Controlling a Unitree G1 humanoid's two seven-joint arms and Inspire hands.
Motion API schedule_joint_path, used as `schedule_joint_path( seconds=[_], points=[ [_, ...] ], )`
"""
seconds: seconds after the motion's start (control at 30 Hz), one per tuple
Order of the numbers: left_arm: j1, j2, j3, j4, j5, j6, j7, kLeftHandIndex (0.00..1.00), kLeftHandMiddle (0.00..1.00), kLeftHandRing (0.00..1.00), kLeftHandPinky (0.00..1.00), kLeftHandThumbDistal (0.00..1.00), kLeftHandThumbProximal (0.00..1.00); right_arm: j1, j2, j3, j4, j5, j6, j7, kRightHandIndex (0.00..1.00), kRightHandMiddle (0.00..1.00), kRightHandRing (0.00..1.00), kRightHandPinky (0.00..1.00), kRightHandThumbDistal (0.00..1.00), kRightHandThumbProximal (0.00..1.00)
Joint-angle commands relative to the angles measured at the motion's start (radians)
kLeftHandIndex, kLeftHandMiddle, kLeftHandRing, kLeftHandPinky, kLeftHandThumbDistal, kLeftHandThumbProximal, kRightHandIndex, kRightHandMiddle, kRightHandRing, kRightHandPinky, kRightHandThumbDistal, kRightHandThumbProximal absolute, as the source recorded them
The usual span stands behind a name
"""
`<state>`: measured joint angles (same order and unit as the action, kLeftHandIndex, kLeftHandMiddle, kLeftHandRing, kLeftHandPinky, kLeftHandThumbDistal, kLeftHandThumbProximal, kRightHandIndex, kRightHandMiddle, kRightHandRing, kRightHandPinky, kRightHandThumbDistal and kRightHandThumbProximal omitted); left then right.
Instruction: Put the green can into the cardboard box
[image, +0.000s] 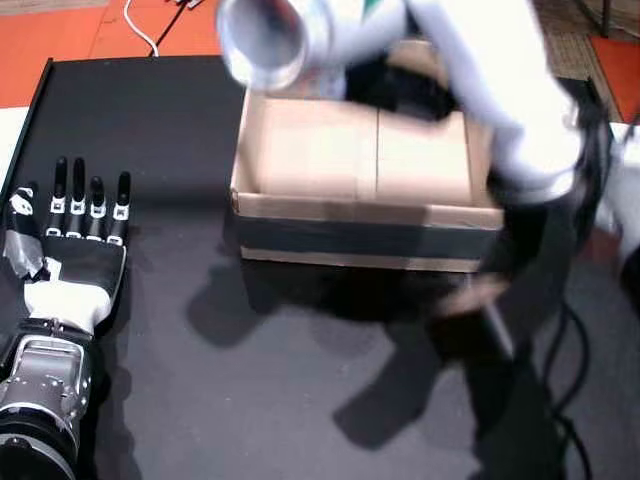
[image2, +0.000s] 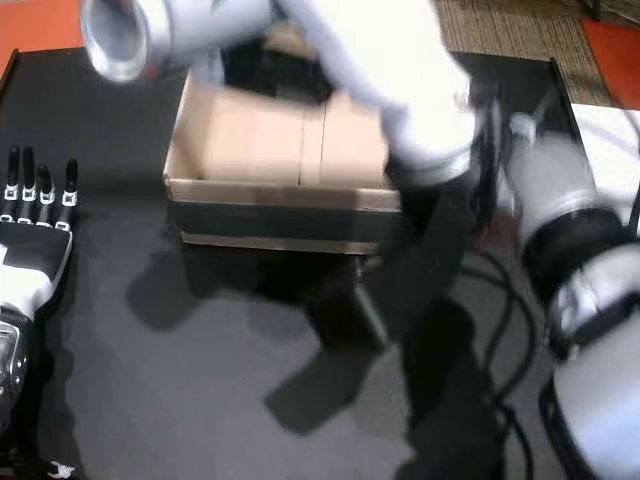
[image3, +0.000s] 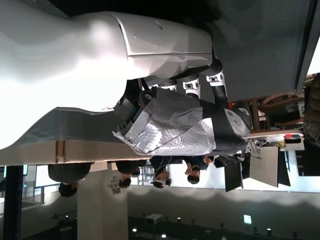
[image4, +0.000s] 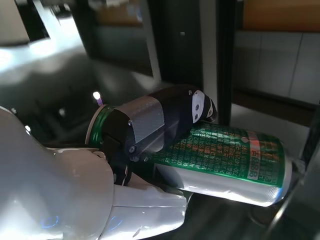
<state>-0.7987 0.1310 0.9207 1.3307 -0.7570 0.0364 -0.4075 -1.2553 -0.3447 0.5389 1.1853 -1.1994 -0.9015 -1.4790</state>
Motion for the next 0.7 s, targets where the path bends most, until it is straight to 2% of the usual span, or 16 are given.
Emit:
schedule_joint_path(
  seconds=[0.0,0.07,0.2,0.27,0.37,0.5,0.57,0.6,0.67],
  points=[
    [0.04,-0.011,0.005,0.019,0.001,0.001,0.013,0.55,0.34,0.48,0.63,0.55,0.57,-0.051,-0.009,-0.011,0.052,0.069,0.008,0.085,0.0,0.0,0.04,0.21,0.51,0.29],
    [0.041,-0.013,0.004,0.019,0.003,0.0,0.007,0.56,0.34,0.49,0.64,0.55,0.58,-0.082,-0.011,-0.024,0.084,0.121,0.012,0.182,0.0,0.0,0.06,0.2,0.49,0.29],
    [0.042,-0.014,0.004,0.019,0.006,0.0,0.002,0.56,0.33,0.46,0.63,0.58,0.57,-0.113,-0.001,-0.074,0.125,0.246,0.039,0.416,0.0,0.0,0.08,0.22,0.53,0.21],
    [0.042,-0.016,0.004,0.019,0.006,-0.004,0.001,0.57,0.34,0.47,0.64,0.56,0.57,-0.118,0.005,-0.096,0.132,0.298,0.068,0.52,0.0,0.0,0.08,0.21,0.51,0.24],
    [0.043,-0.017,0.007,0.018,0.002,-0.003,-0.004,0.58,0.35,0.48,0.65,0.55,0.57,-0.112,0.009,-0.112,0.133,0.348,0.097,0.615,0.0,0.0,0.07,0.21,0.49,0.24],
    [0.043,-0.016,0.013,0.018,-0.001,0.0,-0.006,0.58,0.35,0.47,0.65,0.57,0.56,-0.101,0.015,-0.125,0.137,0.402,0.136,0.717,0.0,0.0,0.08,0.21,0.5,0.11],
    [0.043,-0.016,0.015,0.018,0.0,0.002,-0.009,0.58,0.34,0.47,0.64,0.58,0.55,-0.09,0.017,-0.141,0.145,0.435,0.159,0.783,0.01,0.01,0.08,0.21,0.37,0.14],
    [0.044,-0.015,0.014,0.018,0.002,0.001,-0.007,0.58,0.34,0.48,0.63,0.58,0.56,-0.082,0.019,-0.159,0.153,0.46,0.177,0.836,0.03,0.03,0.11,0.24,0.33,0.12],
    [0.043,-0.015,0.012,0.018,0.004,-0.001,-0.002,0.58,0.35,0.49,0.63,0.55,0.58,-0.071,0.023,-0.198,0.164,0.518,0.213,0.942,0.04,0.04,0.11,0.26,0.32,0.12]
  ],
)
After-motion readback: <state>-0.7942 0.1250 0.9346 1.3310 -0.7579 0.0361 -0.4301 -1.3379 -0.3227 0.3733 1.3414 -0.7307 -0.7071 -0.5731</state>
